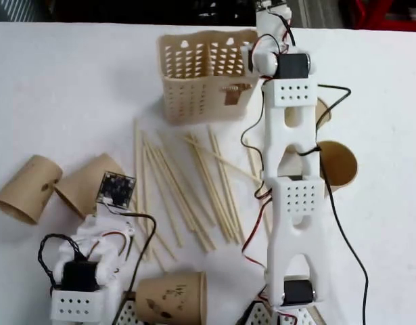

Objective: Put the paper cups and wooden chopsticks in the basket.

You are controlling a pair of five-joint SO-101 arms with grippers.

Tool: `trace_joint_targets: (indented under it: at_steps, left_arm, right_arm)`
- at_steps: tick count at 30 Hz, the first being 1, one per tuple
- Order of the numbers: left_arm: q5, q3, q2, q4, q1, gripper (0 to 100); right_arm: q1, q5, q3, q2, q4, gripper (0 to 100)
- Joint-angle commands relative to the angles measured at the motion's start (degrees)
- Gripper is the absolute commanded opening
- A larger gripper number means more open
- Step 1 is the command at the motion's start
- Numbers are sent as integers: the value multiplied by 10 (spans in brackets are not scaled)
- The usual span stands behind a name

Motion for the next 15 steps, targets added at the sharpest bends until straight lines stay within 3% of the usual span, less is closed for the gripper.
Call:
trace_joint_targets:
  at_steps: [1, 15]
  left_arm:
    - [5, -2, -6, 2, 8, 25]
    - [5, -2, -6, 2, 8, 25]
  right_arm:
    - [-6, 4, 1, -22, 46, 18]
    - [-39, 17, 4, -80, 93, 18]
